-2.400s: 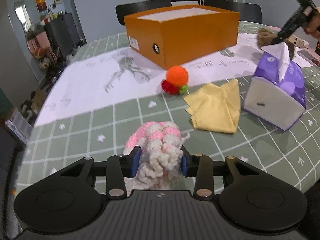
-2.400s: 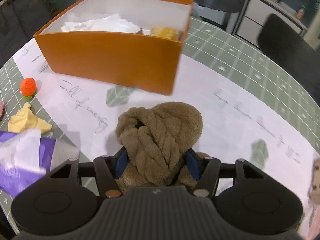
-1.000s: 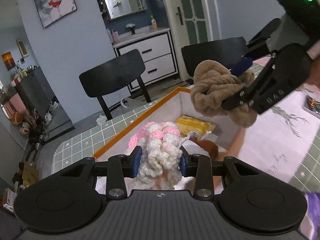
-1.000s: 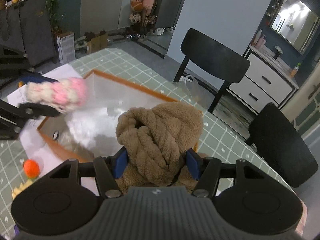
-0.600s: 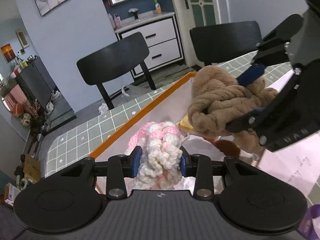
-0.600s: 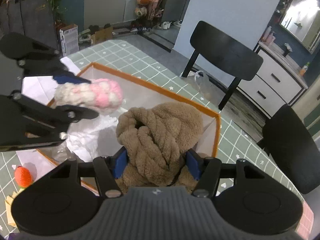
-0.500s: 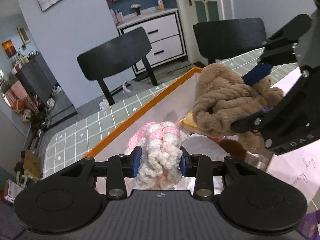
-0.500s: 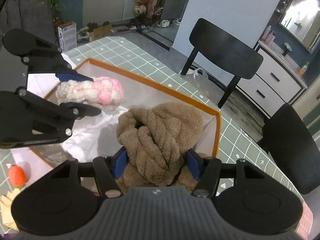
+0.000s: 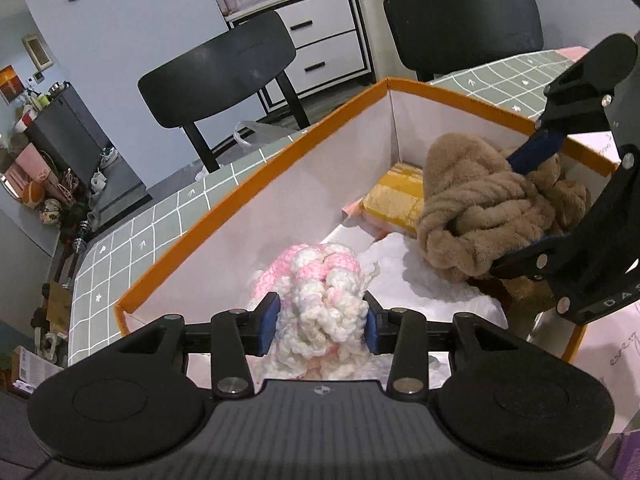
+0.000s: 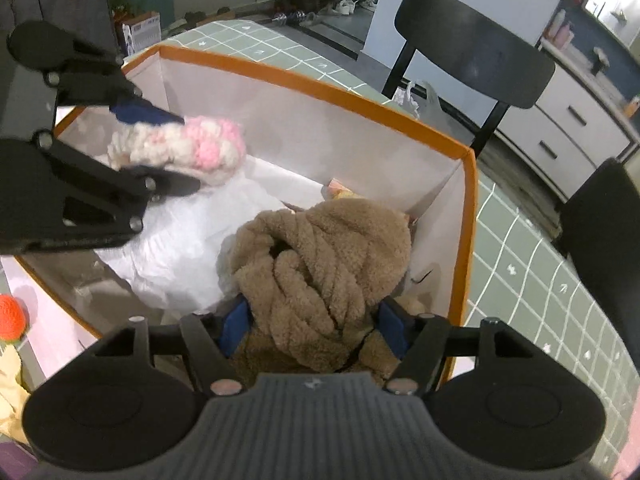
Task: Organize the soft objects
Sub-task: 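Carry the crocheted piece and brown towel into the orange box with both tools, then open both tools to release the crocheted piece and towel in the box, then move both tools back toward the orange ball, yellow cloth and tissue box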
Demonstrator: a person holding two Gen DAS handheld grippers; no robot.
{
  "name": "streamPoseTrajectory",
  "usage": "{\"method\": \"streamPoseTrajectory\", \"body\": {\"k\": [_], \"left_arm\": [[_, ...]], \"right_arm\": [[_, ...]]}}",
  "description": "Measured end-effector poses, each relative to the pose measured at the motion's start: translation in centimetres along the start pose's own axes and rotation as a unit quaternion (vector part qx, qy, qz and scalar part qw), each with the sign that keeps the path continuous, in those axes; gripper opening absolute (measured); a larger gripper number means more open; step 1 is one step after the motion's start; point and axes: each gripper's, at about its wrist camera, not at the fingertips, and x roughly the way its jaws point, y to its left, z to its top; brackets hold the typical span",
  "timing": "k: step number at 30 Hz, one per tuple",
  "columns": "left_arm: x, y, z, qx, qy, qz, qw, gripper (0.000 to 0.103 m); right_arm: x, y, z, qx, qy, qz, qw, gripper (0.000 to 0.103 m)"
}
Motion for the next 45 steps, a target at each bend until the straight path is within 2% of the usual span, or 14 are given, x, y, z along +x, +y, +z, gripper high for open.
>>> {"method": "streamPoseTrajectory", "body": {"k": [4, 5, 7, 9, 10, 12, 20, 32, 39, 45], "left_arm": [[0.3, -0.1, 0.3, -0.002, 0.009, -0.001, 1.0, 0.052], [0.5, -0.1, 0.4, -0.001, 0.014, 0.002, 0.9999, 0.057], [0.6, -0.4, 0.3, 0.005, 0.019, 0.011, 0.9997, 0.059], [0.5, -0.7, 0.2, 0.015, 0.017, 0.019, 0.9995, 0.063], [0.4, -0.8, 0.2, 0.018, 0.017, 0.021, 0.9995, 0.063], [0.2, -0.7, 0.2, 0.014, 0.016, 0.022, 0.9995, 0.064], [-1.9, -0.7, 0.1, 0.01, 0.004, 0.021, 0.9997, 0.07], [-6.5, -0.9, -0.6, 0.009, -0.023, 0.023, 0.9994, 0.073], [-10.0, -1.1, -3.2, -0.005, -0.048, 0.008, 0.9988, 0.073], [-12.1, -0.8, -6.8, -0.018, -0.057, 0.008, 0.9982, 0.073]], "right_arm": [[0.2, -0.3, 0.1, 0.003, 0.006, 0.009, 1.0, 0.071], [0.3, -0.3, 0.1, 0.004, 0.008, 0.008, 1.0, 0.073], [0.3, -0.2, 0.2, 0.006, 0.006, 0.003, 1.0, 0.076], [-0.1, 0.0, 0.2, 0.003, -0.005, -0.002, 1.0, 0.091], [-0.3, 0.1, 0.2, -0.003, -0.011, -0.009, 1.0, 0.092], [-1.0, 0.4, -0.1, -0.015, -0.027, -0.029, 0.999, 0.092], [-4.1, -0.2, -1.0, 0.002, -0.048, -0.043, 0.998, 0.092], [-8.5, 1.9, -3.4, 0.003, -0.064, -0.04, 0.997, 0.092], [-10.7, 3.9, -6.5, 0.013, -0.068, -0.042, 0.997, 0.092], [-11.6, 4.6, -10.5, 0.048, -0.053, -0.069, 0.995, 0.092]]}}
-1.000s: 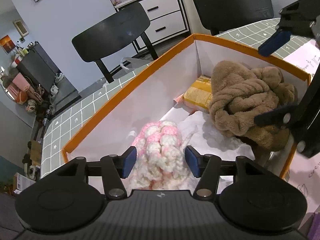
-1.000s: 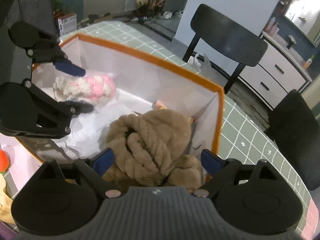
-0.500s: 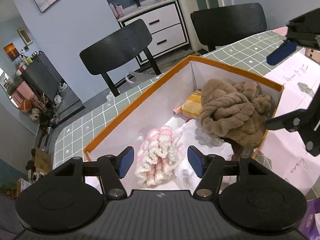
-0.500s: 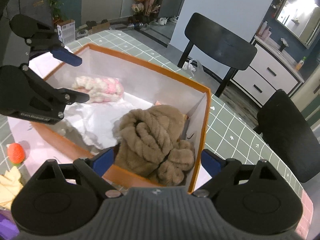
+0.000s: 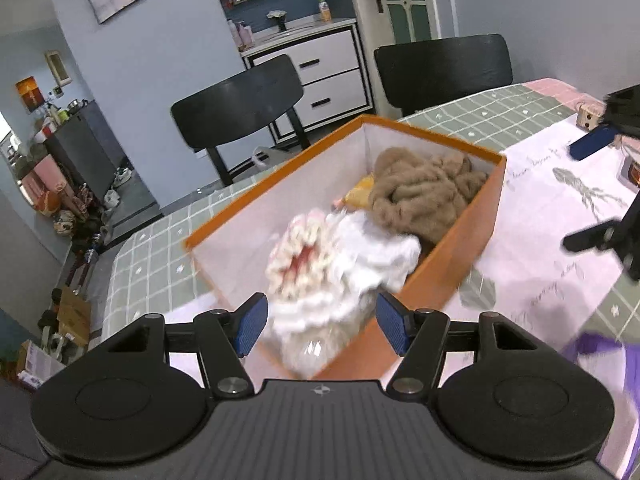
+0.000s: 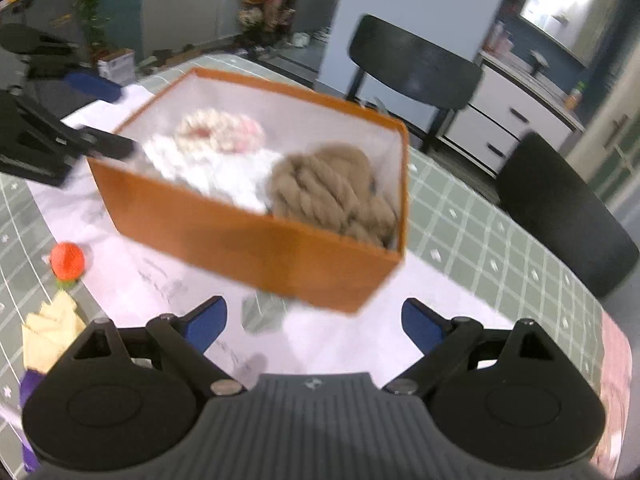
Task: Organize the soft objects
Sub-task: 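Move both tools back toward the orange ball, yellow cloth and tissue box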
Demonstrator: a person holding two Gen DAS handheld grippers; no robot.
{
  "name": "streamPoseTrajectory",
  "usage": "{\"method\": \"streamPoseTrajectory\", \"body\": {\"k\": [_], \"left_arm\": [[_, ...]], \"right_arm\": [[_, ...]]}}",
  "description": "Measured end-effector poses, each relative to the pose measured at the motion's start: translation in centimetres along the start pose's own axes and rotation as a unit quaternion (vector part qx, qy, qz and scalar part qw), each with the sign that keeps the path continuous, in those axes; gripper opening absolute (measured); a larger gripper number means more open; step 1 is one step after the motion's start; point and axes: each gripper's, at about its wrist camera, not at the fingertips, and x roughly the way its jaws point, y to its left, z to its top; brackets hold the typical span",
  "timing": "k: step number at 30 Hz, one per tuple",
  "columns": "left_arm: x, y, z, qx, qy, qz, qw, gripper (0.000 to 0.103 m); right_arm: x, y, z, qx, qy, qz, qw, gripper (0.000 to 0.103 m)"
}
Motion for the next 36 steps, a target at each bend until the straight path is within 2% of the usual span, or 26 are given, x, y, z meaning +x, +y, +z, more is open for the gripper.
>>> {"method": "streamPoseTrajectory", "body": {"k": [5, 9, 13, 19, 22, 26, 31, 36], "left_arm": [[-1.8, 1.4, -4.1, -0.025, 0.003, 0.0, 0.9997, 0.073], [-2.8, 1.5, -8.4, -0.021, 0.015, 0.014, 0.9996, 0.073], [-3.4, 1.4, -12.5, -0.027, 0.027, 0.008, 0.9992, 0.073], [-4.5, 1.9, -17.9, -0.073, 0.036, -0.014, 0.9966, 0.073], [-4.6, 2.0, -20.0, -0.093, 0.042, -0.019, 0.9946, 0.073], [-5.3, 2.0, -21.9, -0.094, 0.04, -0.025, 0.9945, 0.073], [-6.0, 1.9, -23.1, -0.056, 0.048, -0.02, 0.9971, 0.073], [-7.5, 2.3, -23.6, -0.005, 0.058, -0.035, 0.9977, 0.074]], "right_arm": [[-0.5, -1.5, -4.4, 0.032, 0.016, -0.016, 0.999, 0.092], [-2.3, -2.0, -8.9, 0.05, 0.021, -0.008, 0.999, 0.092], [-4.8, -0.5, -13.3, 0.05, 0.028, 0.011, 0.998, 0.092], [-7.5, 3.9, -18.2, 0.036, 0.044, 0.062, 0.996, 0.092], [-8.0, 6.4, -19.4, 0.013, 0.054, 0.074, 0.996, 0.092], [-8.6, 9.8, -20.2, -0.013, 0.062, 0.098, 0.993, 0.092], [-8.5, 15.3, -20.1, -0.072, 0.072, 0.144, 0.984, 0.092], [-8.0, 20.6, -18.4, -0.132, 0.079, 0.19, 0.97, 0.092]]}}
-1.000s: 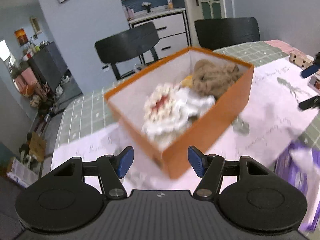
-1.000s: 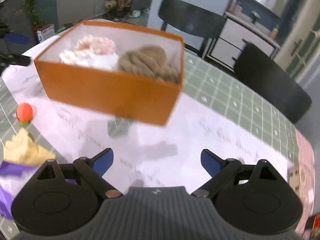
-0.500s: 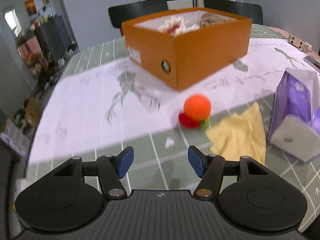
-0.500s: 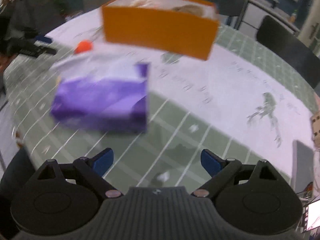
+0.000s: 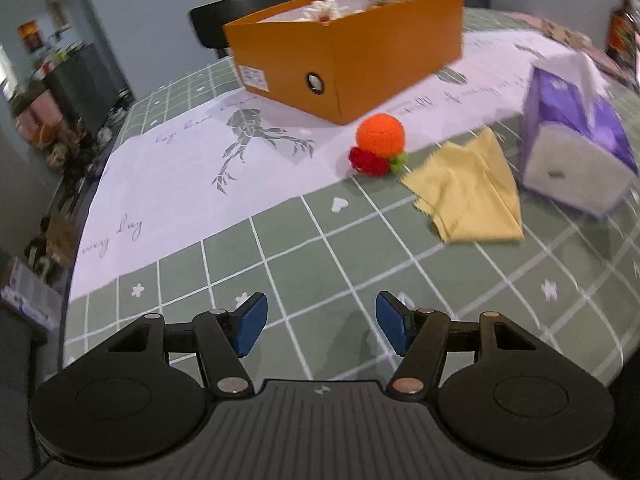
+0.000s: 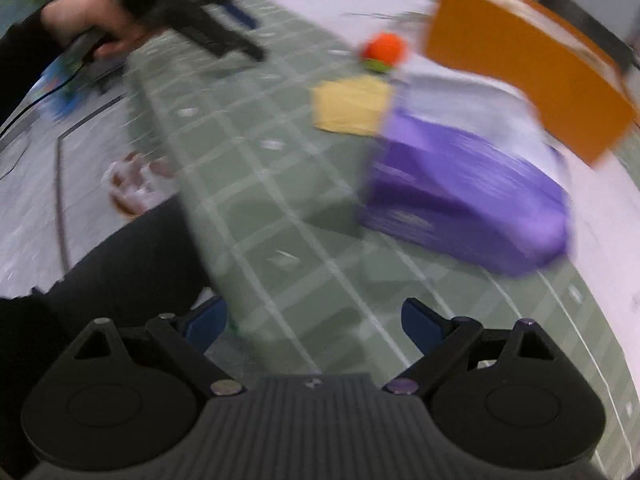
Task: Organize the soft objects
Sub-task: 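Move both tools back toward the orange ball, yellow cloth and tissue box, then grasp the orange crocheted ball with the left tool while the right tool grasps the yellow cloth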
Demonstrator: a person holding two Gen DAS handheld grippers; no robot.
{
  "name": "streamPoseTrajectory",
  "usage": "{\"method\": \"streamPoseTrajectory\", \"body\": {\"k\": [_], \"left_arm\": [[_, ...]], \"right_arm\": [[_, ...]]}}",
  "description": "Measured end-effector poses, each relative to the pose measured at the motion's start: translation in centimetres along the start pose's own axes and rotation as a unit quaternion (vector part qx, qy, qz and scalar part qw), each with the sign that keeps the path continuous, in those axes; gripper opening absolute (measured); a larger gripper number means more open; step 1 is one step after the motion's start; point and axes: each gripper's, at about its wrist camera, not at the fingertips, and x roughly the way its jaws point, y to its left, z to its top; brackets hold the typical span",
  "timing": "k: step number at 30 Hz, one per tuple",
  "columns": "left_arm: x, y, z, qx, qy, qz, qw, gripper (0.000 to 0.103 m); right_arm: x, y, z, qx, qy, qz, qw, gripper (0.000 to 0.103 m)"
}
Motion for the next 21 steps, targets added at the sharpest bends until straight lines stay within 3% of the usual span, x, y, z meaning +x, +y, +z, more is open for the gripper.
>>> {"method": "streamPoseTrajectory", "body": {"k": [5, 9, 14, 21], "left_arm": [[-0.7, 0.4, -0.3, 0.049, 0.002, -0.012, 0.9987, 0.079], [0.1, 0.6, 0.5, 0.076, 0.01, -0.01, 0.997, 0.079], [1.0, 0.6, 2.4, 0.128, 0.004, -0.027, 0.9914, 0.079], [3.9, 1.2, 6.8, 0.135, -0.006, -0.06, 0.9891, 0.079]], "right_arm": [[1.8, 3.0, 4.5, -0.064, -0.003, 0.036, 0.997, 0.092], [3.1, 3.7, 8.7, -0.108, -0.007, 0.036, 0.994, 0.092], [4.6, 1.9, 14.2, -0.152, 0.009, 0.005, 0.988, 0.092], [7.5, -3.0, 19.0, -0.154, 0.07, -0.012, 0.985, 0.098]]}}
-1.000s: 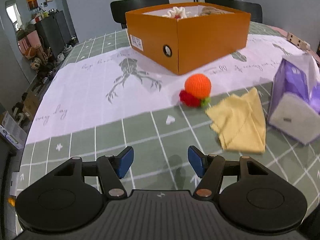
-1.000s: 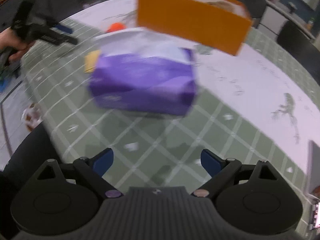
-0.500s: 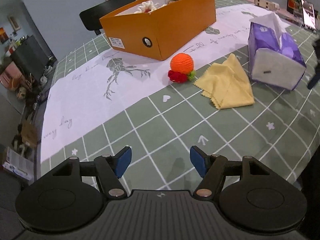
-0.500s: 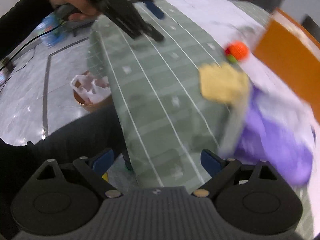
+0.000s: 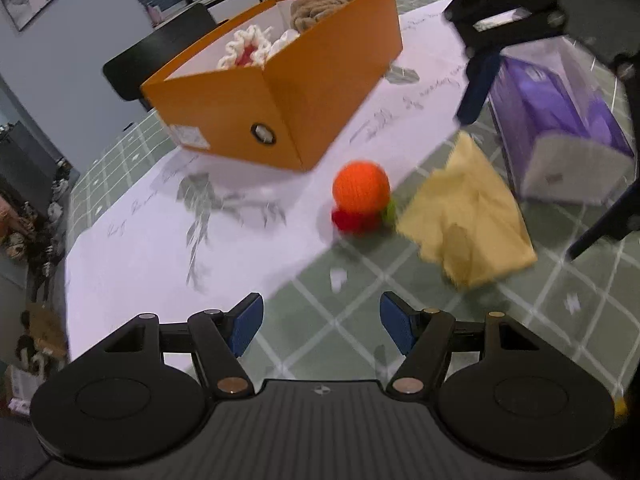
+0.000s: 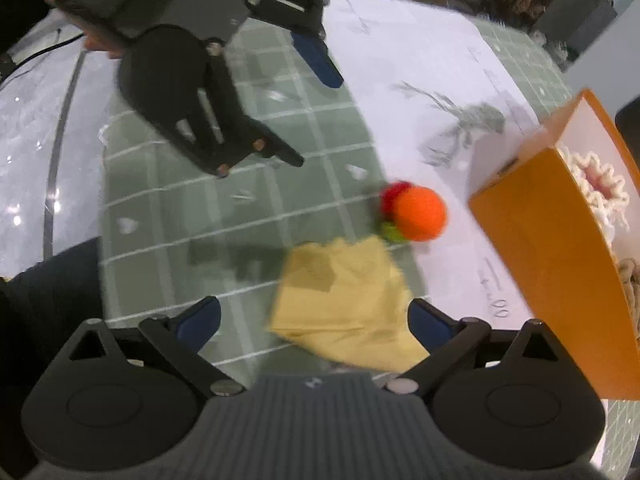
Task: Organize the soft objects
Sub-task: 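Grasp the orange crocheted ball with the left tool while the right tool grasps the yellow cloth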
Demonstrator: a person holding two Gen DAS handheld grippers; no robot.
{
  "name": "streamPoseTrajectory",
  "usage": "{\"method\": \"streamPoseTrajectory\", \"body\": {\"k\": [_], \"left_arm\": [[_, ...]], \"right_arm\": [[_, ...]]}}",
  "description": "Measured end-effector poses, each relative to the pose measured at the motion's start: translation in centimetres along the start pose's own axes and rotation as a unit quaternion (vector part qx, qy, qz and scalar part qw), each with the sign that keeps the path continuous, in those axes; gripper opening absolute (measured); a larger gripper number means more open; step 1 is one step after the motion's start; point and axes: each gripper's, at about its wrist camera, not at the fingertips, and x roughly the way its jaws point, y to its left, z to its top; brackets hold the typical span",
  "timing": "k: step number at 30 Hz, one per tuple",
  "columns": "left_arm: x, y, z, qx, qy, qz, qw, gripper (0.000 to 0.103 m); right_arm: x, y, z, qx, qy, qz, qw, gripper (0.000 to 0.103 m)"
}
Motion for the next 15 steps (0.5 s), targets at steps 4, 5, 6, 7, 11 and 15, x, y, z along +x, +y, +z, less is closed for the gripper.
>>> {"method": "streamPoseTrajectory", "body": {"k": [4, 5, 6, 7, 11, 15], "left_arm": [[1.2, 0.6, 1.8, 0.0, -0.019, -0.026, 0.9995, 0.079], [1.6, 0.7, 2.1, -0.004, -0.025, -0.029, 0.9993, 0.079], [2.0, 0.8, 2.4, -0.008, -0.028, -0.034, 0.999, 0.08], [2.4, 0.9, 2.6, -0.012, -0.028, -0.04, 0.9987, 0.08], [4.0, 0.6, 3.3, -0.004, -0.027, -0.055, 0.9981, 0.08], [5.2, 0.7, 4.0, -0.018, -0.026, -0.071, 0.997, 0.08]], "right_arm": [[1.7, -3.2, 0.6, 0.026, 0.029, 0.025, 0.999, 0.098], [2.1, -3.8, 0.6, 0.032, 0.035, 0.032, 0.998, 0.098], [2.5, -4.2, 0.6, 0.035, 0.04, 0.037, 0.998, 0.098], [2.8, -4.4, 0.6, 0.034, 0.046, 0.04, 0.998, 0.098], [4.0, -4.6, 0.2, 0.033, 0.055, 0.05, 0.997, 0.098], [5.2, -4.6, 0.1, 0.029, 0.061, 0.06, 0.996, 0.098]]}}
